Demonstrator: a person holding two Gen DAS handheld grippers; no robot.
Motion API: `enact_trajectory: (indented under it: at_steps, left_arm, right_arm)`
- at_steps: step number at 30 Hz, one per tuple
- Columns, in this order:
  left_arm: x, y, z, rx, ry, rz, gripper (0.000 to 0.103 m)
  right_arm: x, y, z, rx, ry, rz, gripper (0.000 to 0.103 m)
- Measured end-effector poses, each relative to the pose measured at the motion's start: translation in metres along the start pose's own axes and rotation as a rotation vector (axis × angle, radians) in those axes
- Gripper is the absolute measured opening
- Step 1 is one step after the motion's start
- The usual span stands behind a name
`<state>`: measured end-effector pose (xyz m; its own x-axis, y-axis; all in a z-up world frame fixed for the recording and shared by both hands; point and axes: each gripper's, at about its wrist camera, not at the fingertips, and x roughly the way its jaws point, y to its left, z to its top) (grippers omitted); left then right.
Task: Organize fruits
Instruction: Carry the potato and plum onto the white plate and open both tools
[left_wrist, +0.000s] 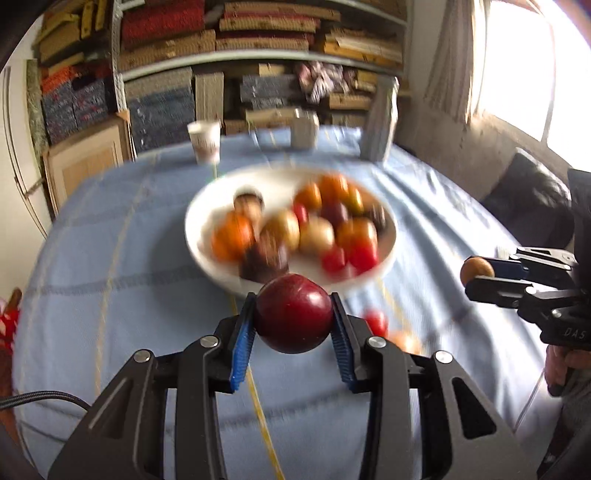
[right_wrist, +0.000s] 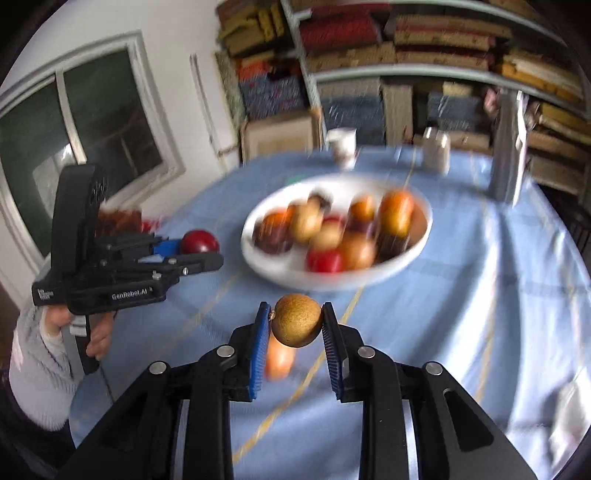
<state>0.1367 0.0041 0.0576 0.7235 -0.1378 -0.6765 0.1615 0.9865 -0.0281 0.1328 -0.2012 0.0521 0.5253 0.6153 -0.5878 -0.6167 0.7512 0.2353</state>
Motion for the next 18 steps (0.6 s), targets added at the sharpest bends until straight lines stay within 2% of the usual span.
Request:
enact_trajectory:
  at_steps: [3, 6, 7, 10, 18]
  left_arm:
    - [0.002, 0.011, 0.034, -0.046, -0.045, 0.008, 0.037]
    - [0.019, 0.025, 0.057, -0.109, -0.053, 0.015, 0.037]
    - [0.028, 0.03, 0.063, -0.122, -0.05, 0.038, 0.037]
    - [0.052, 0.042, 0.07, -0.16, -0.012, 0.035, 0.037]
    - [0.107, 0.047, 0.076, -0.141, 0.042, 0.044, 0.038]
  right_arm:
    - [-0.003, -0.007, 0.041, 0.011, -0.091, -0.006, 0.028]
    - [0.016, -0.005, 0.06, 0.003, -0.099, 0.015, 0.028]
    - [0.027, -0.002, 0.061, -0.009, -0.087, 0.016, 0.028]
    - [0.06, 0.007, 0.058, -0.036, -0.042, 0.023, 0.028]
    - [0.105, 0.021, 0.047, -0.075, 0.028, 0.021, 0.028]
